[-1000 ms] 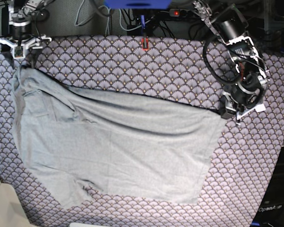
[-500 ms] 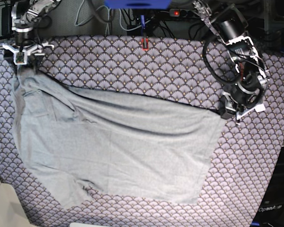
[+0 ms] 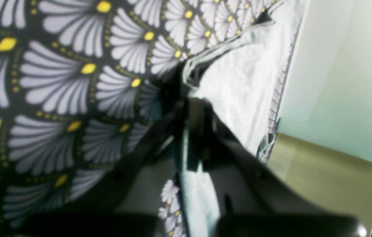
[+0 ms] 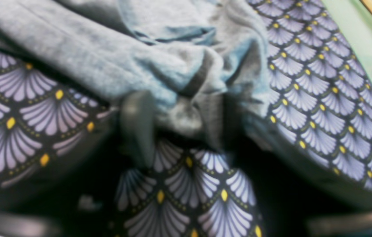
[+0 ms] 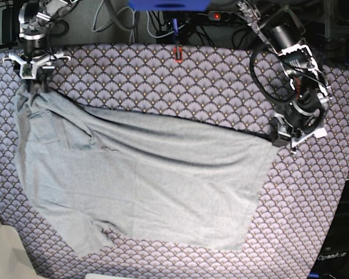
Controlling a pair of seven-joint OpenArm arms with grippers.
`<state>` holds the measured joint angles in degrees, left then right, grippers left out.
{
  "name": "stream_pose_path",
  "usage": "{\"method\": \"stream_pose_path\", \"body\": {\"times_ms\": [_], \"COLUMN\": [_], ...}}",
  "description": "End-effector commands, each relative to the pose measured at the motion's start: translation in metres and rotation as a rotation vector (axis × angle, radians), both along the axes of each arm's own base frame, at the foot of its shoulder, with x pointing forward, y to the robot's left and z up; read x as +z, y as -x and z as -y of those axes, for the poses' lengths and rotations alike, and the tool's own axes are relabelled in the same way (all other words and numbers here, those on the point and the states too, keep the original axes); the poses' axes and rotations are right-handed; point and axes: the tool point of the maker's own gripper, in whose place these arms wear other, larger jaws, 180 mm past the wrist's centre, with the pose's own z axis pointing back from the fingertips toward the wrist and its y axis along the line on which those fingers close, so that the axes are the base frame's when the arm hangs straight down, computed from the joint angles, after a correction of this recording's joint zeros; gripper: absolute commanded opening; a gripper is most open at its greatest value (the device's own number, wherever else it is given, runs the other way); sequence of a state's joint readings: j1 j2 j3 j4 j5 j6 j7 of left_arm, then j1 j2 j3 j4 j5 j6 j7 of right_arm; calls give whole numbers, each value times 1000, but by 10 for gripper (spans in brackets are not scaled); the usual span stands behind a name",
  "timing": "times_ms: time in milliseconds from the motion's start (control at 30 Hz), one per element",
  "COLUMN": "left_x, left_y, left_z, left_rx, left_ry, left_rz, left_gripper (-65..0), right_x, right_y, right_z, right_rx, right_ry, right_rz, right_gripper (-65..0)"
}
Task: Fold the T-shirt properly
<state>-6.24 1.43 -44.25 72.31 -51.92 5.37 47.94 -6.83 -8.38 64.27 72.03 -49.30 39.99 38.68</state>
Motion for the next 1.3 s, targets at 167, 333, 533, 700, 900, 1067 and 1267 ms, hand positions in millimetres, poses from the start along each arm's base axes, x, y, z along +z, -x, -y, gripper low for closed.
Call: {"method": "stream_pose_path", "body": {"times_ms": [167, 333, 533, 700, 900, 1067, 1267], "left_x": [21, 30, 51, 55, 47, 46, 41], "left_y": [-14, -16, -17, -8, 11, 34, 64], "left_z": [-6, -7, -10, 0, -11, -30, -49], "left_rx": [-4, -3, -9, -44, -36, -18, 16], "left_ry": [-17, -30, -61, 25, 37, -11, 3], "left_rz": [66, 88, 131, 157, 139, 114, 84], "left_gripper": [-650, -650, -650, -650, -650, -650, -650], "right_x": [7, 19, 38, 52, 53, 60, 62], "right_y": [0, -2, -5, 5, 20, 33, 55], "right_z": [13, 22, 29, 38, 43, 39, 42], "right_rx": [-1, 4, 10, -4, 1, 29, 21], "right_ry": [36, 77, 134, 155, 174, 187, 193], "right_rz": [1, 17, 38, 72, 48, 82, 75], "right_gripper": [-648, -650, -650, -650, -650, -650, -650]}}
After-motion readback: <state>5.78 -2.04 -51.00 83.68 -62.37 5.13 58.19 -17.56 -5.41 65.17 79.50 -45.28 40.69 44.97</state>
